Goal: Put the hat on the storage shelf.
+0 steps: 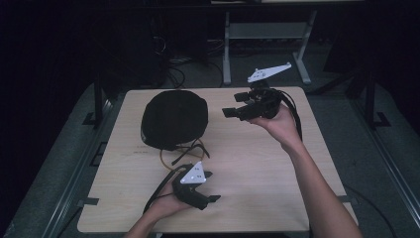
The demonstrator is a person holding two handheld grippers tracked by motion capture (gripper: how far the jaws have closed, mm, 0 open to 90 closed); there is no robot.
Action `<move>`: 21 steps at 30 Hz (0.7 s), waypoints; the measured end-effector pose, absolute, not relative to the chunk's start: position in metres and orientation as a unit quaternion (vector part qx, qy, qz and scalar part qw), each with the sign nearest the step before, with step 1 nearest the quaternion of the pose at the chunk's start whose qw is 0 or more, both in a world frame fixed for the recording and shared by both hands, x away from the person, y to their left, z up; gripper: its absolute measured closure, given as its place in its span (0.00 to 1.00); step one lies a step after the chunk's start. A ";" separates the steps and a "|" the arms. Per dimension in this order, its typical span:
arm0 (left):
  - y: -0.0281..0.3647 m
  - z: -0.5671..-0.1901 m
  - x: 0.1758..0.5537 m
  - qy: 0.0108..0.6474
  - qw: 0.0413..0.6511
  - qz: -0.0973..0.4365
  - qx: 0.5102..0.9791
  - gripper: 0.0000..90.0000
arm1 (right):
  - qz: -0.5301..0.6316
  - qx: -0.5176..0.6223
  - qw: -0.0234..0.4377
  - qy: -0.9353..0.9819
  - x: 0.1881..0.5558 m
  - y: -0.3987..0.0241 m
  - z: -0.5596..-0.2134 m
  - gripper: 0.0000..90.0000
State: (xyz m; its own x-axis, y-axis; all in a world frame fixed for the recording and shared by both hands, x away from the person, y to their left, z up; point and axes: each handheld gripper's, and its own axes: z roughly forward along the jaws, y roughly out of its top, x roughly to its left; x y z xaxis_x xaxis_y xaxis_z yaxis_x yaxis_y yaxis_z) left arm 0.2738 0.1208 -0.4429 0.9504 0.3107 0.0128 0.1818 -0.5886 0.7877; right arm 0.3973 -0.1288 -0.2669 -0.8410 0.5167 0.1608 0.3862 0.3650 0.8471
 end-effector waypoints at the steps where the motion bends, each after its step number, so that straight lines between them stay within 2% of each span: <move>1: 0.121 -0.443 0.274 0.138 0.432 0.075 0.888 0.24 | 0.491 0.276 0.067 0.824 0.397 -0.131 -0.268 0.25; 21: 0.121 -0.444 0.275 0.136 0.432 0.074 0.889 0.24 | 0.486 0.298 0.064 0.819 0.388 -0.159 -0.290 0.23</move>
State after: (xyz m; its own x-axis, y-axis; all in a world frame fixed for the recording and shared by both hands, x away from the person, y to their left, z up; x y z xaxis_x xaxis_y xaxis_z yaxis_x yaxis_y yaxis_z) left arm 0.2749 0.1207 -0.4436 0.9522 0.3051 0.0148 0.1769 -0.5905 0.7874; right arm 0.3883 -0.1587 -0.2901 -0.8137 0.5507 0.1860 0.4267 0.3486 0.8345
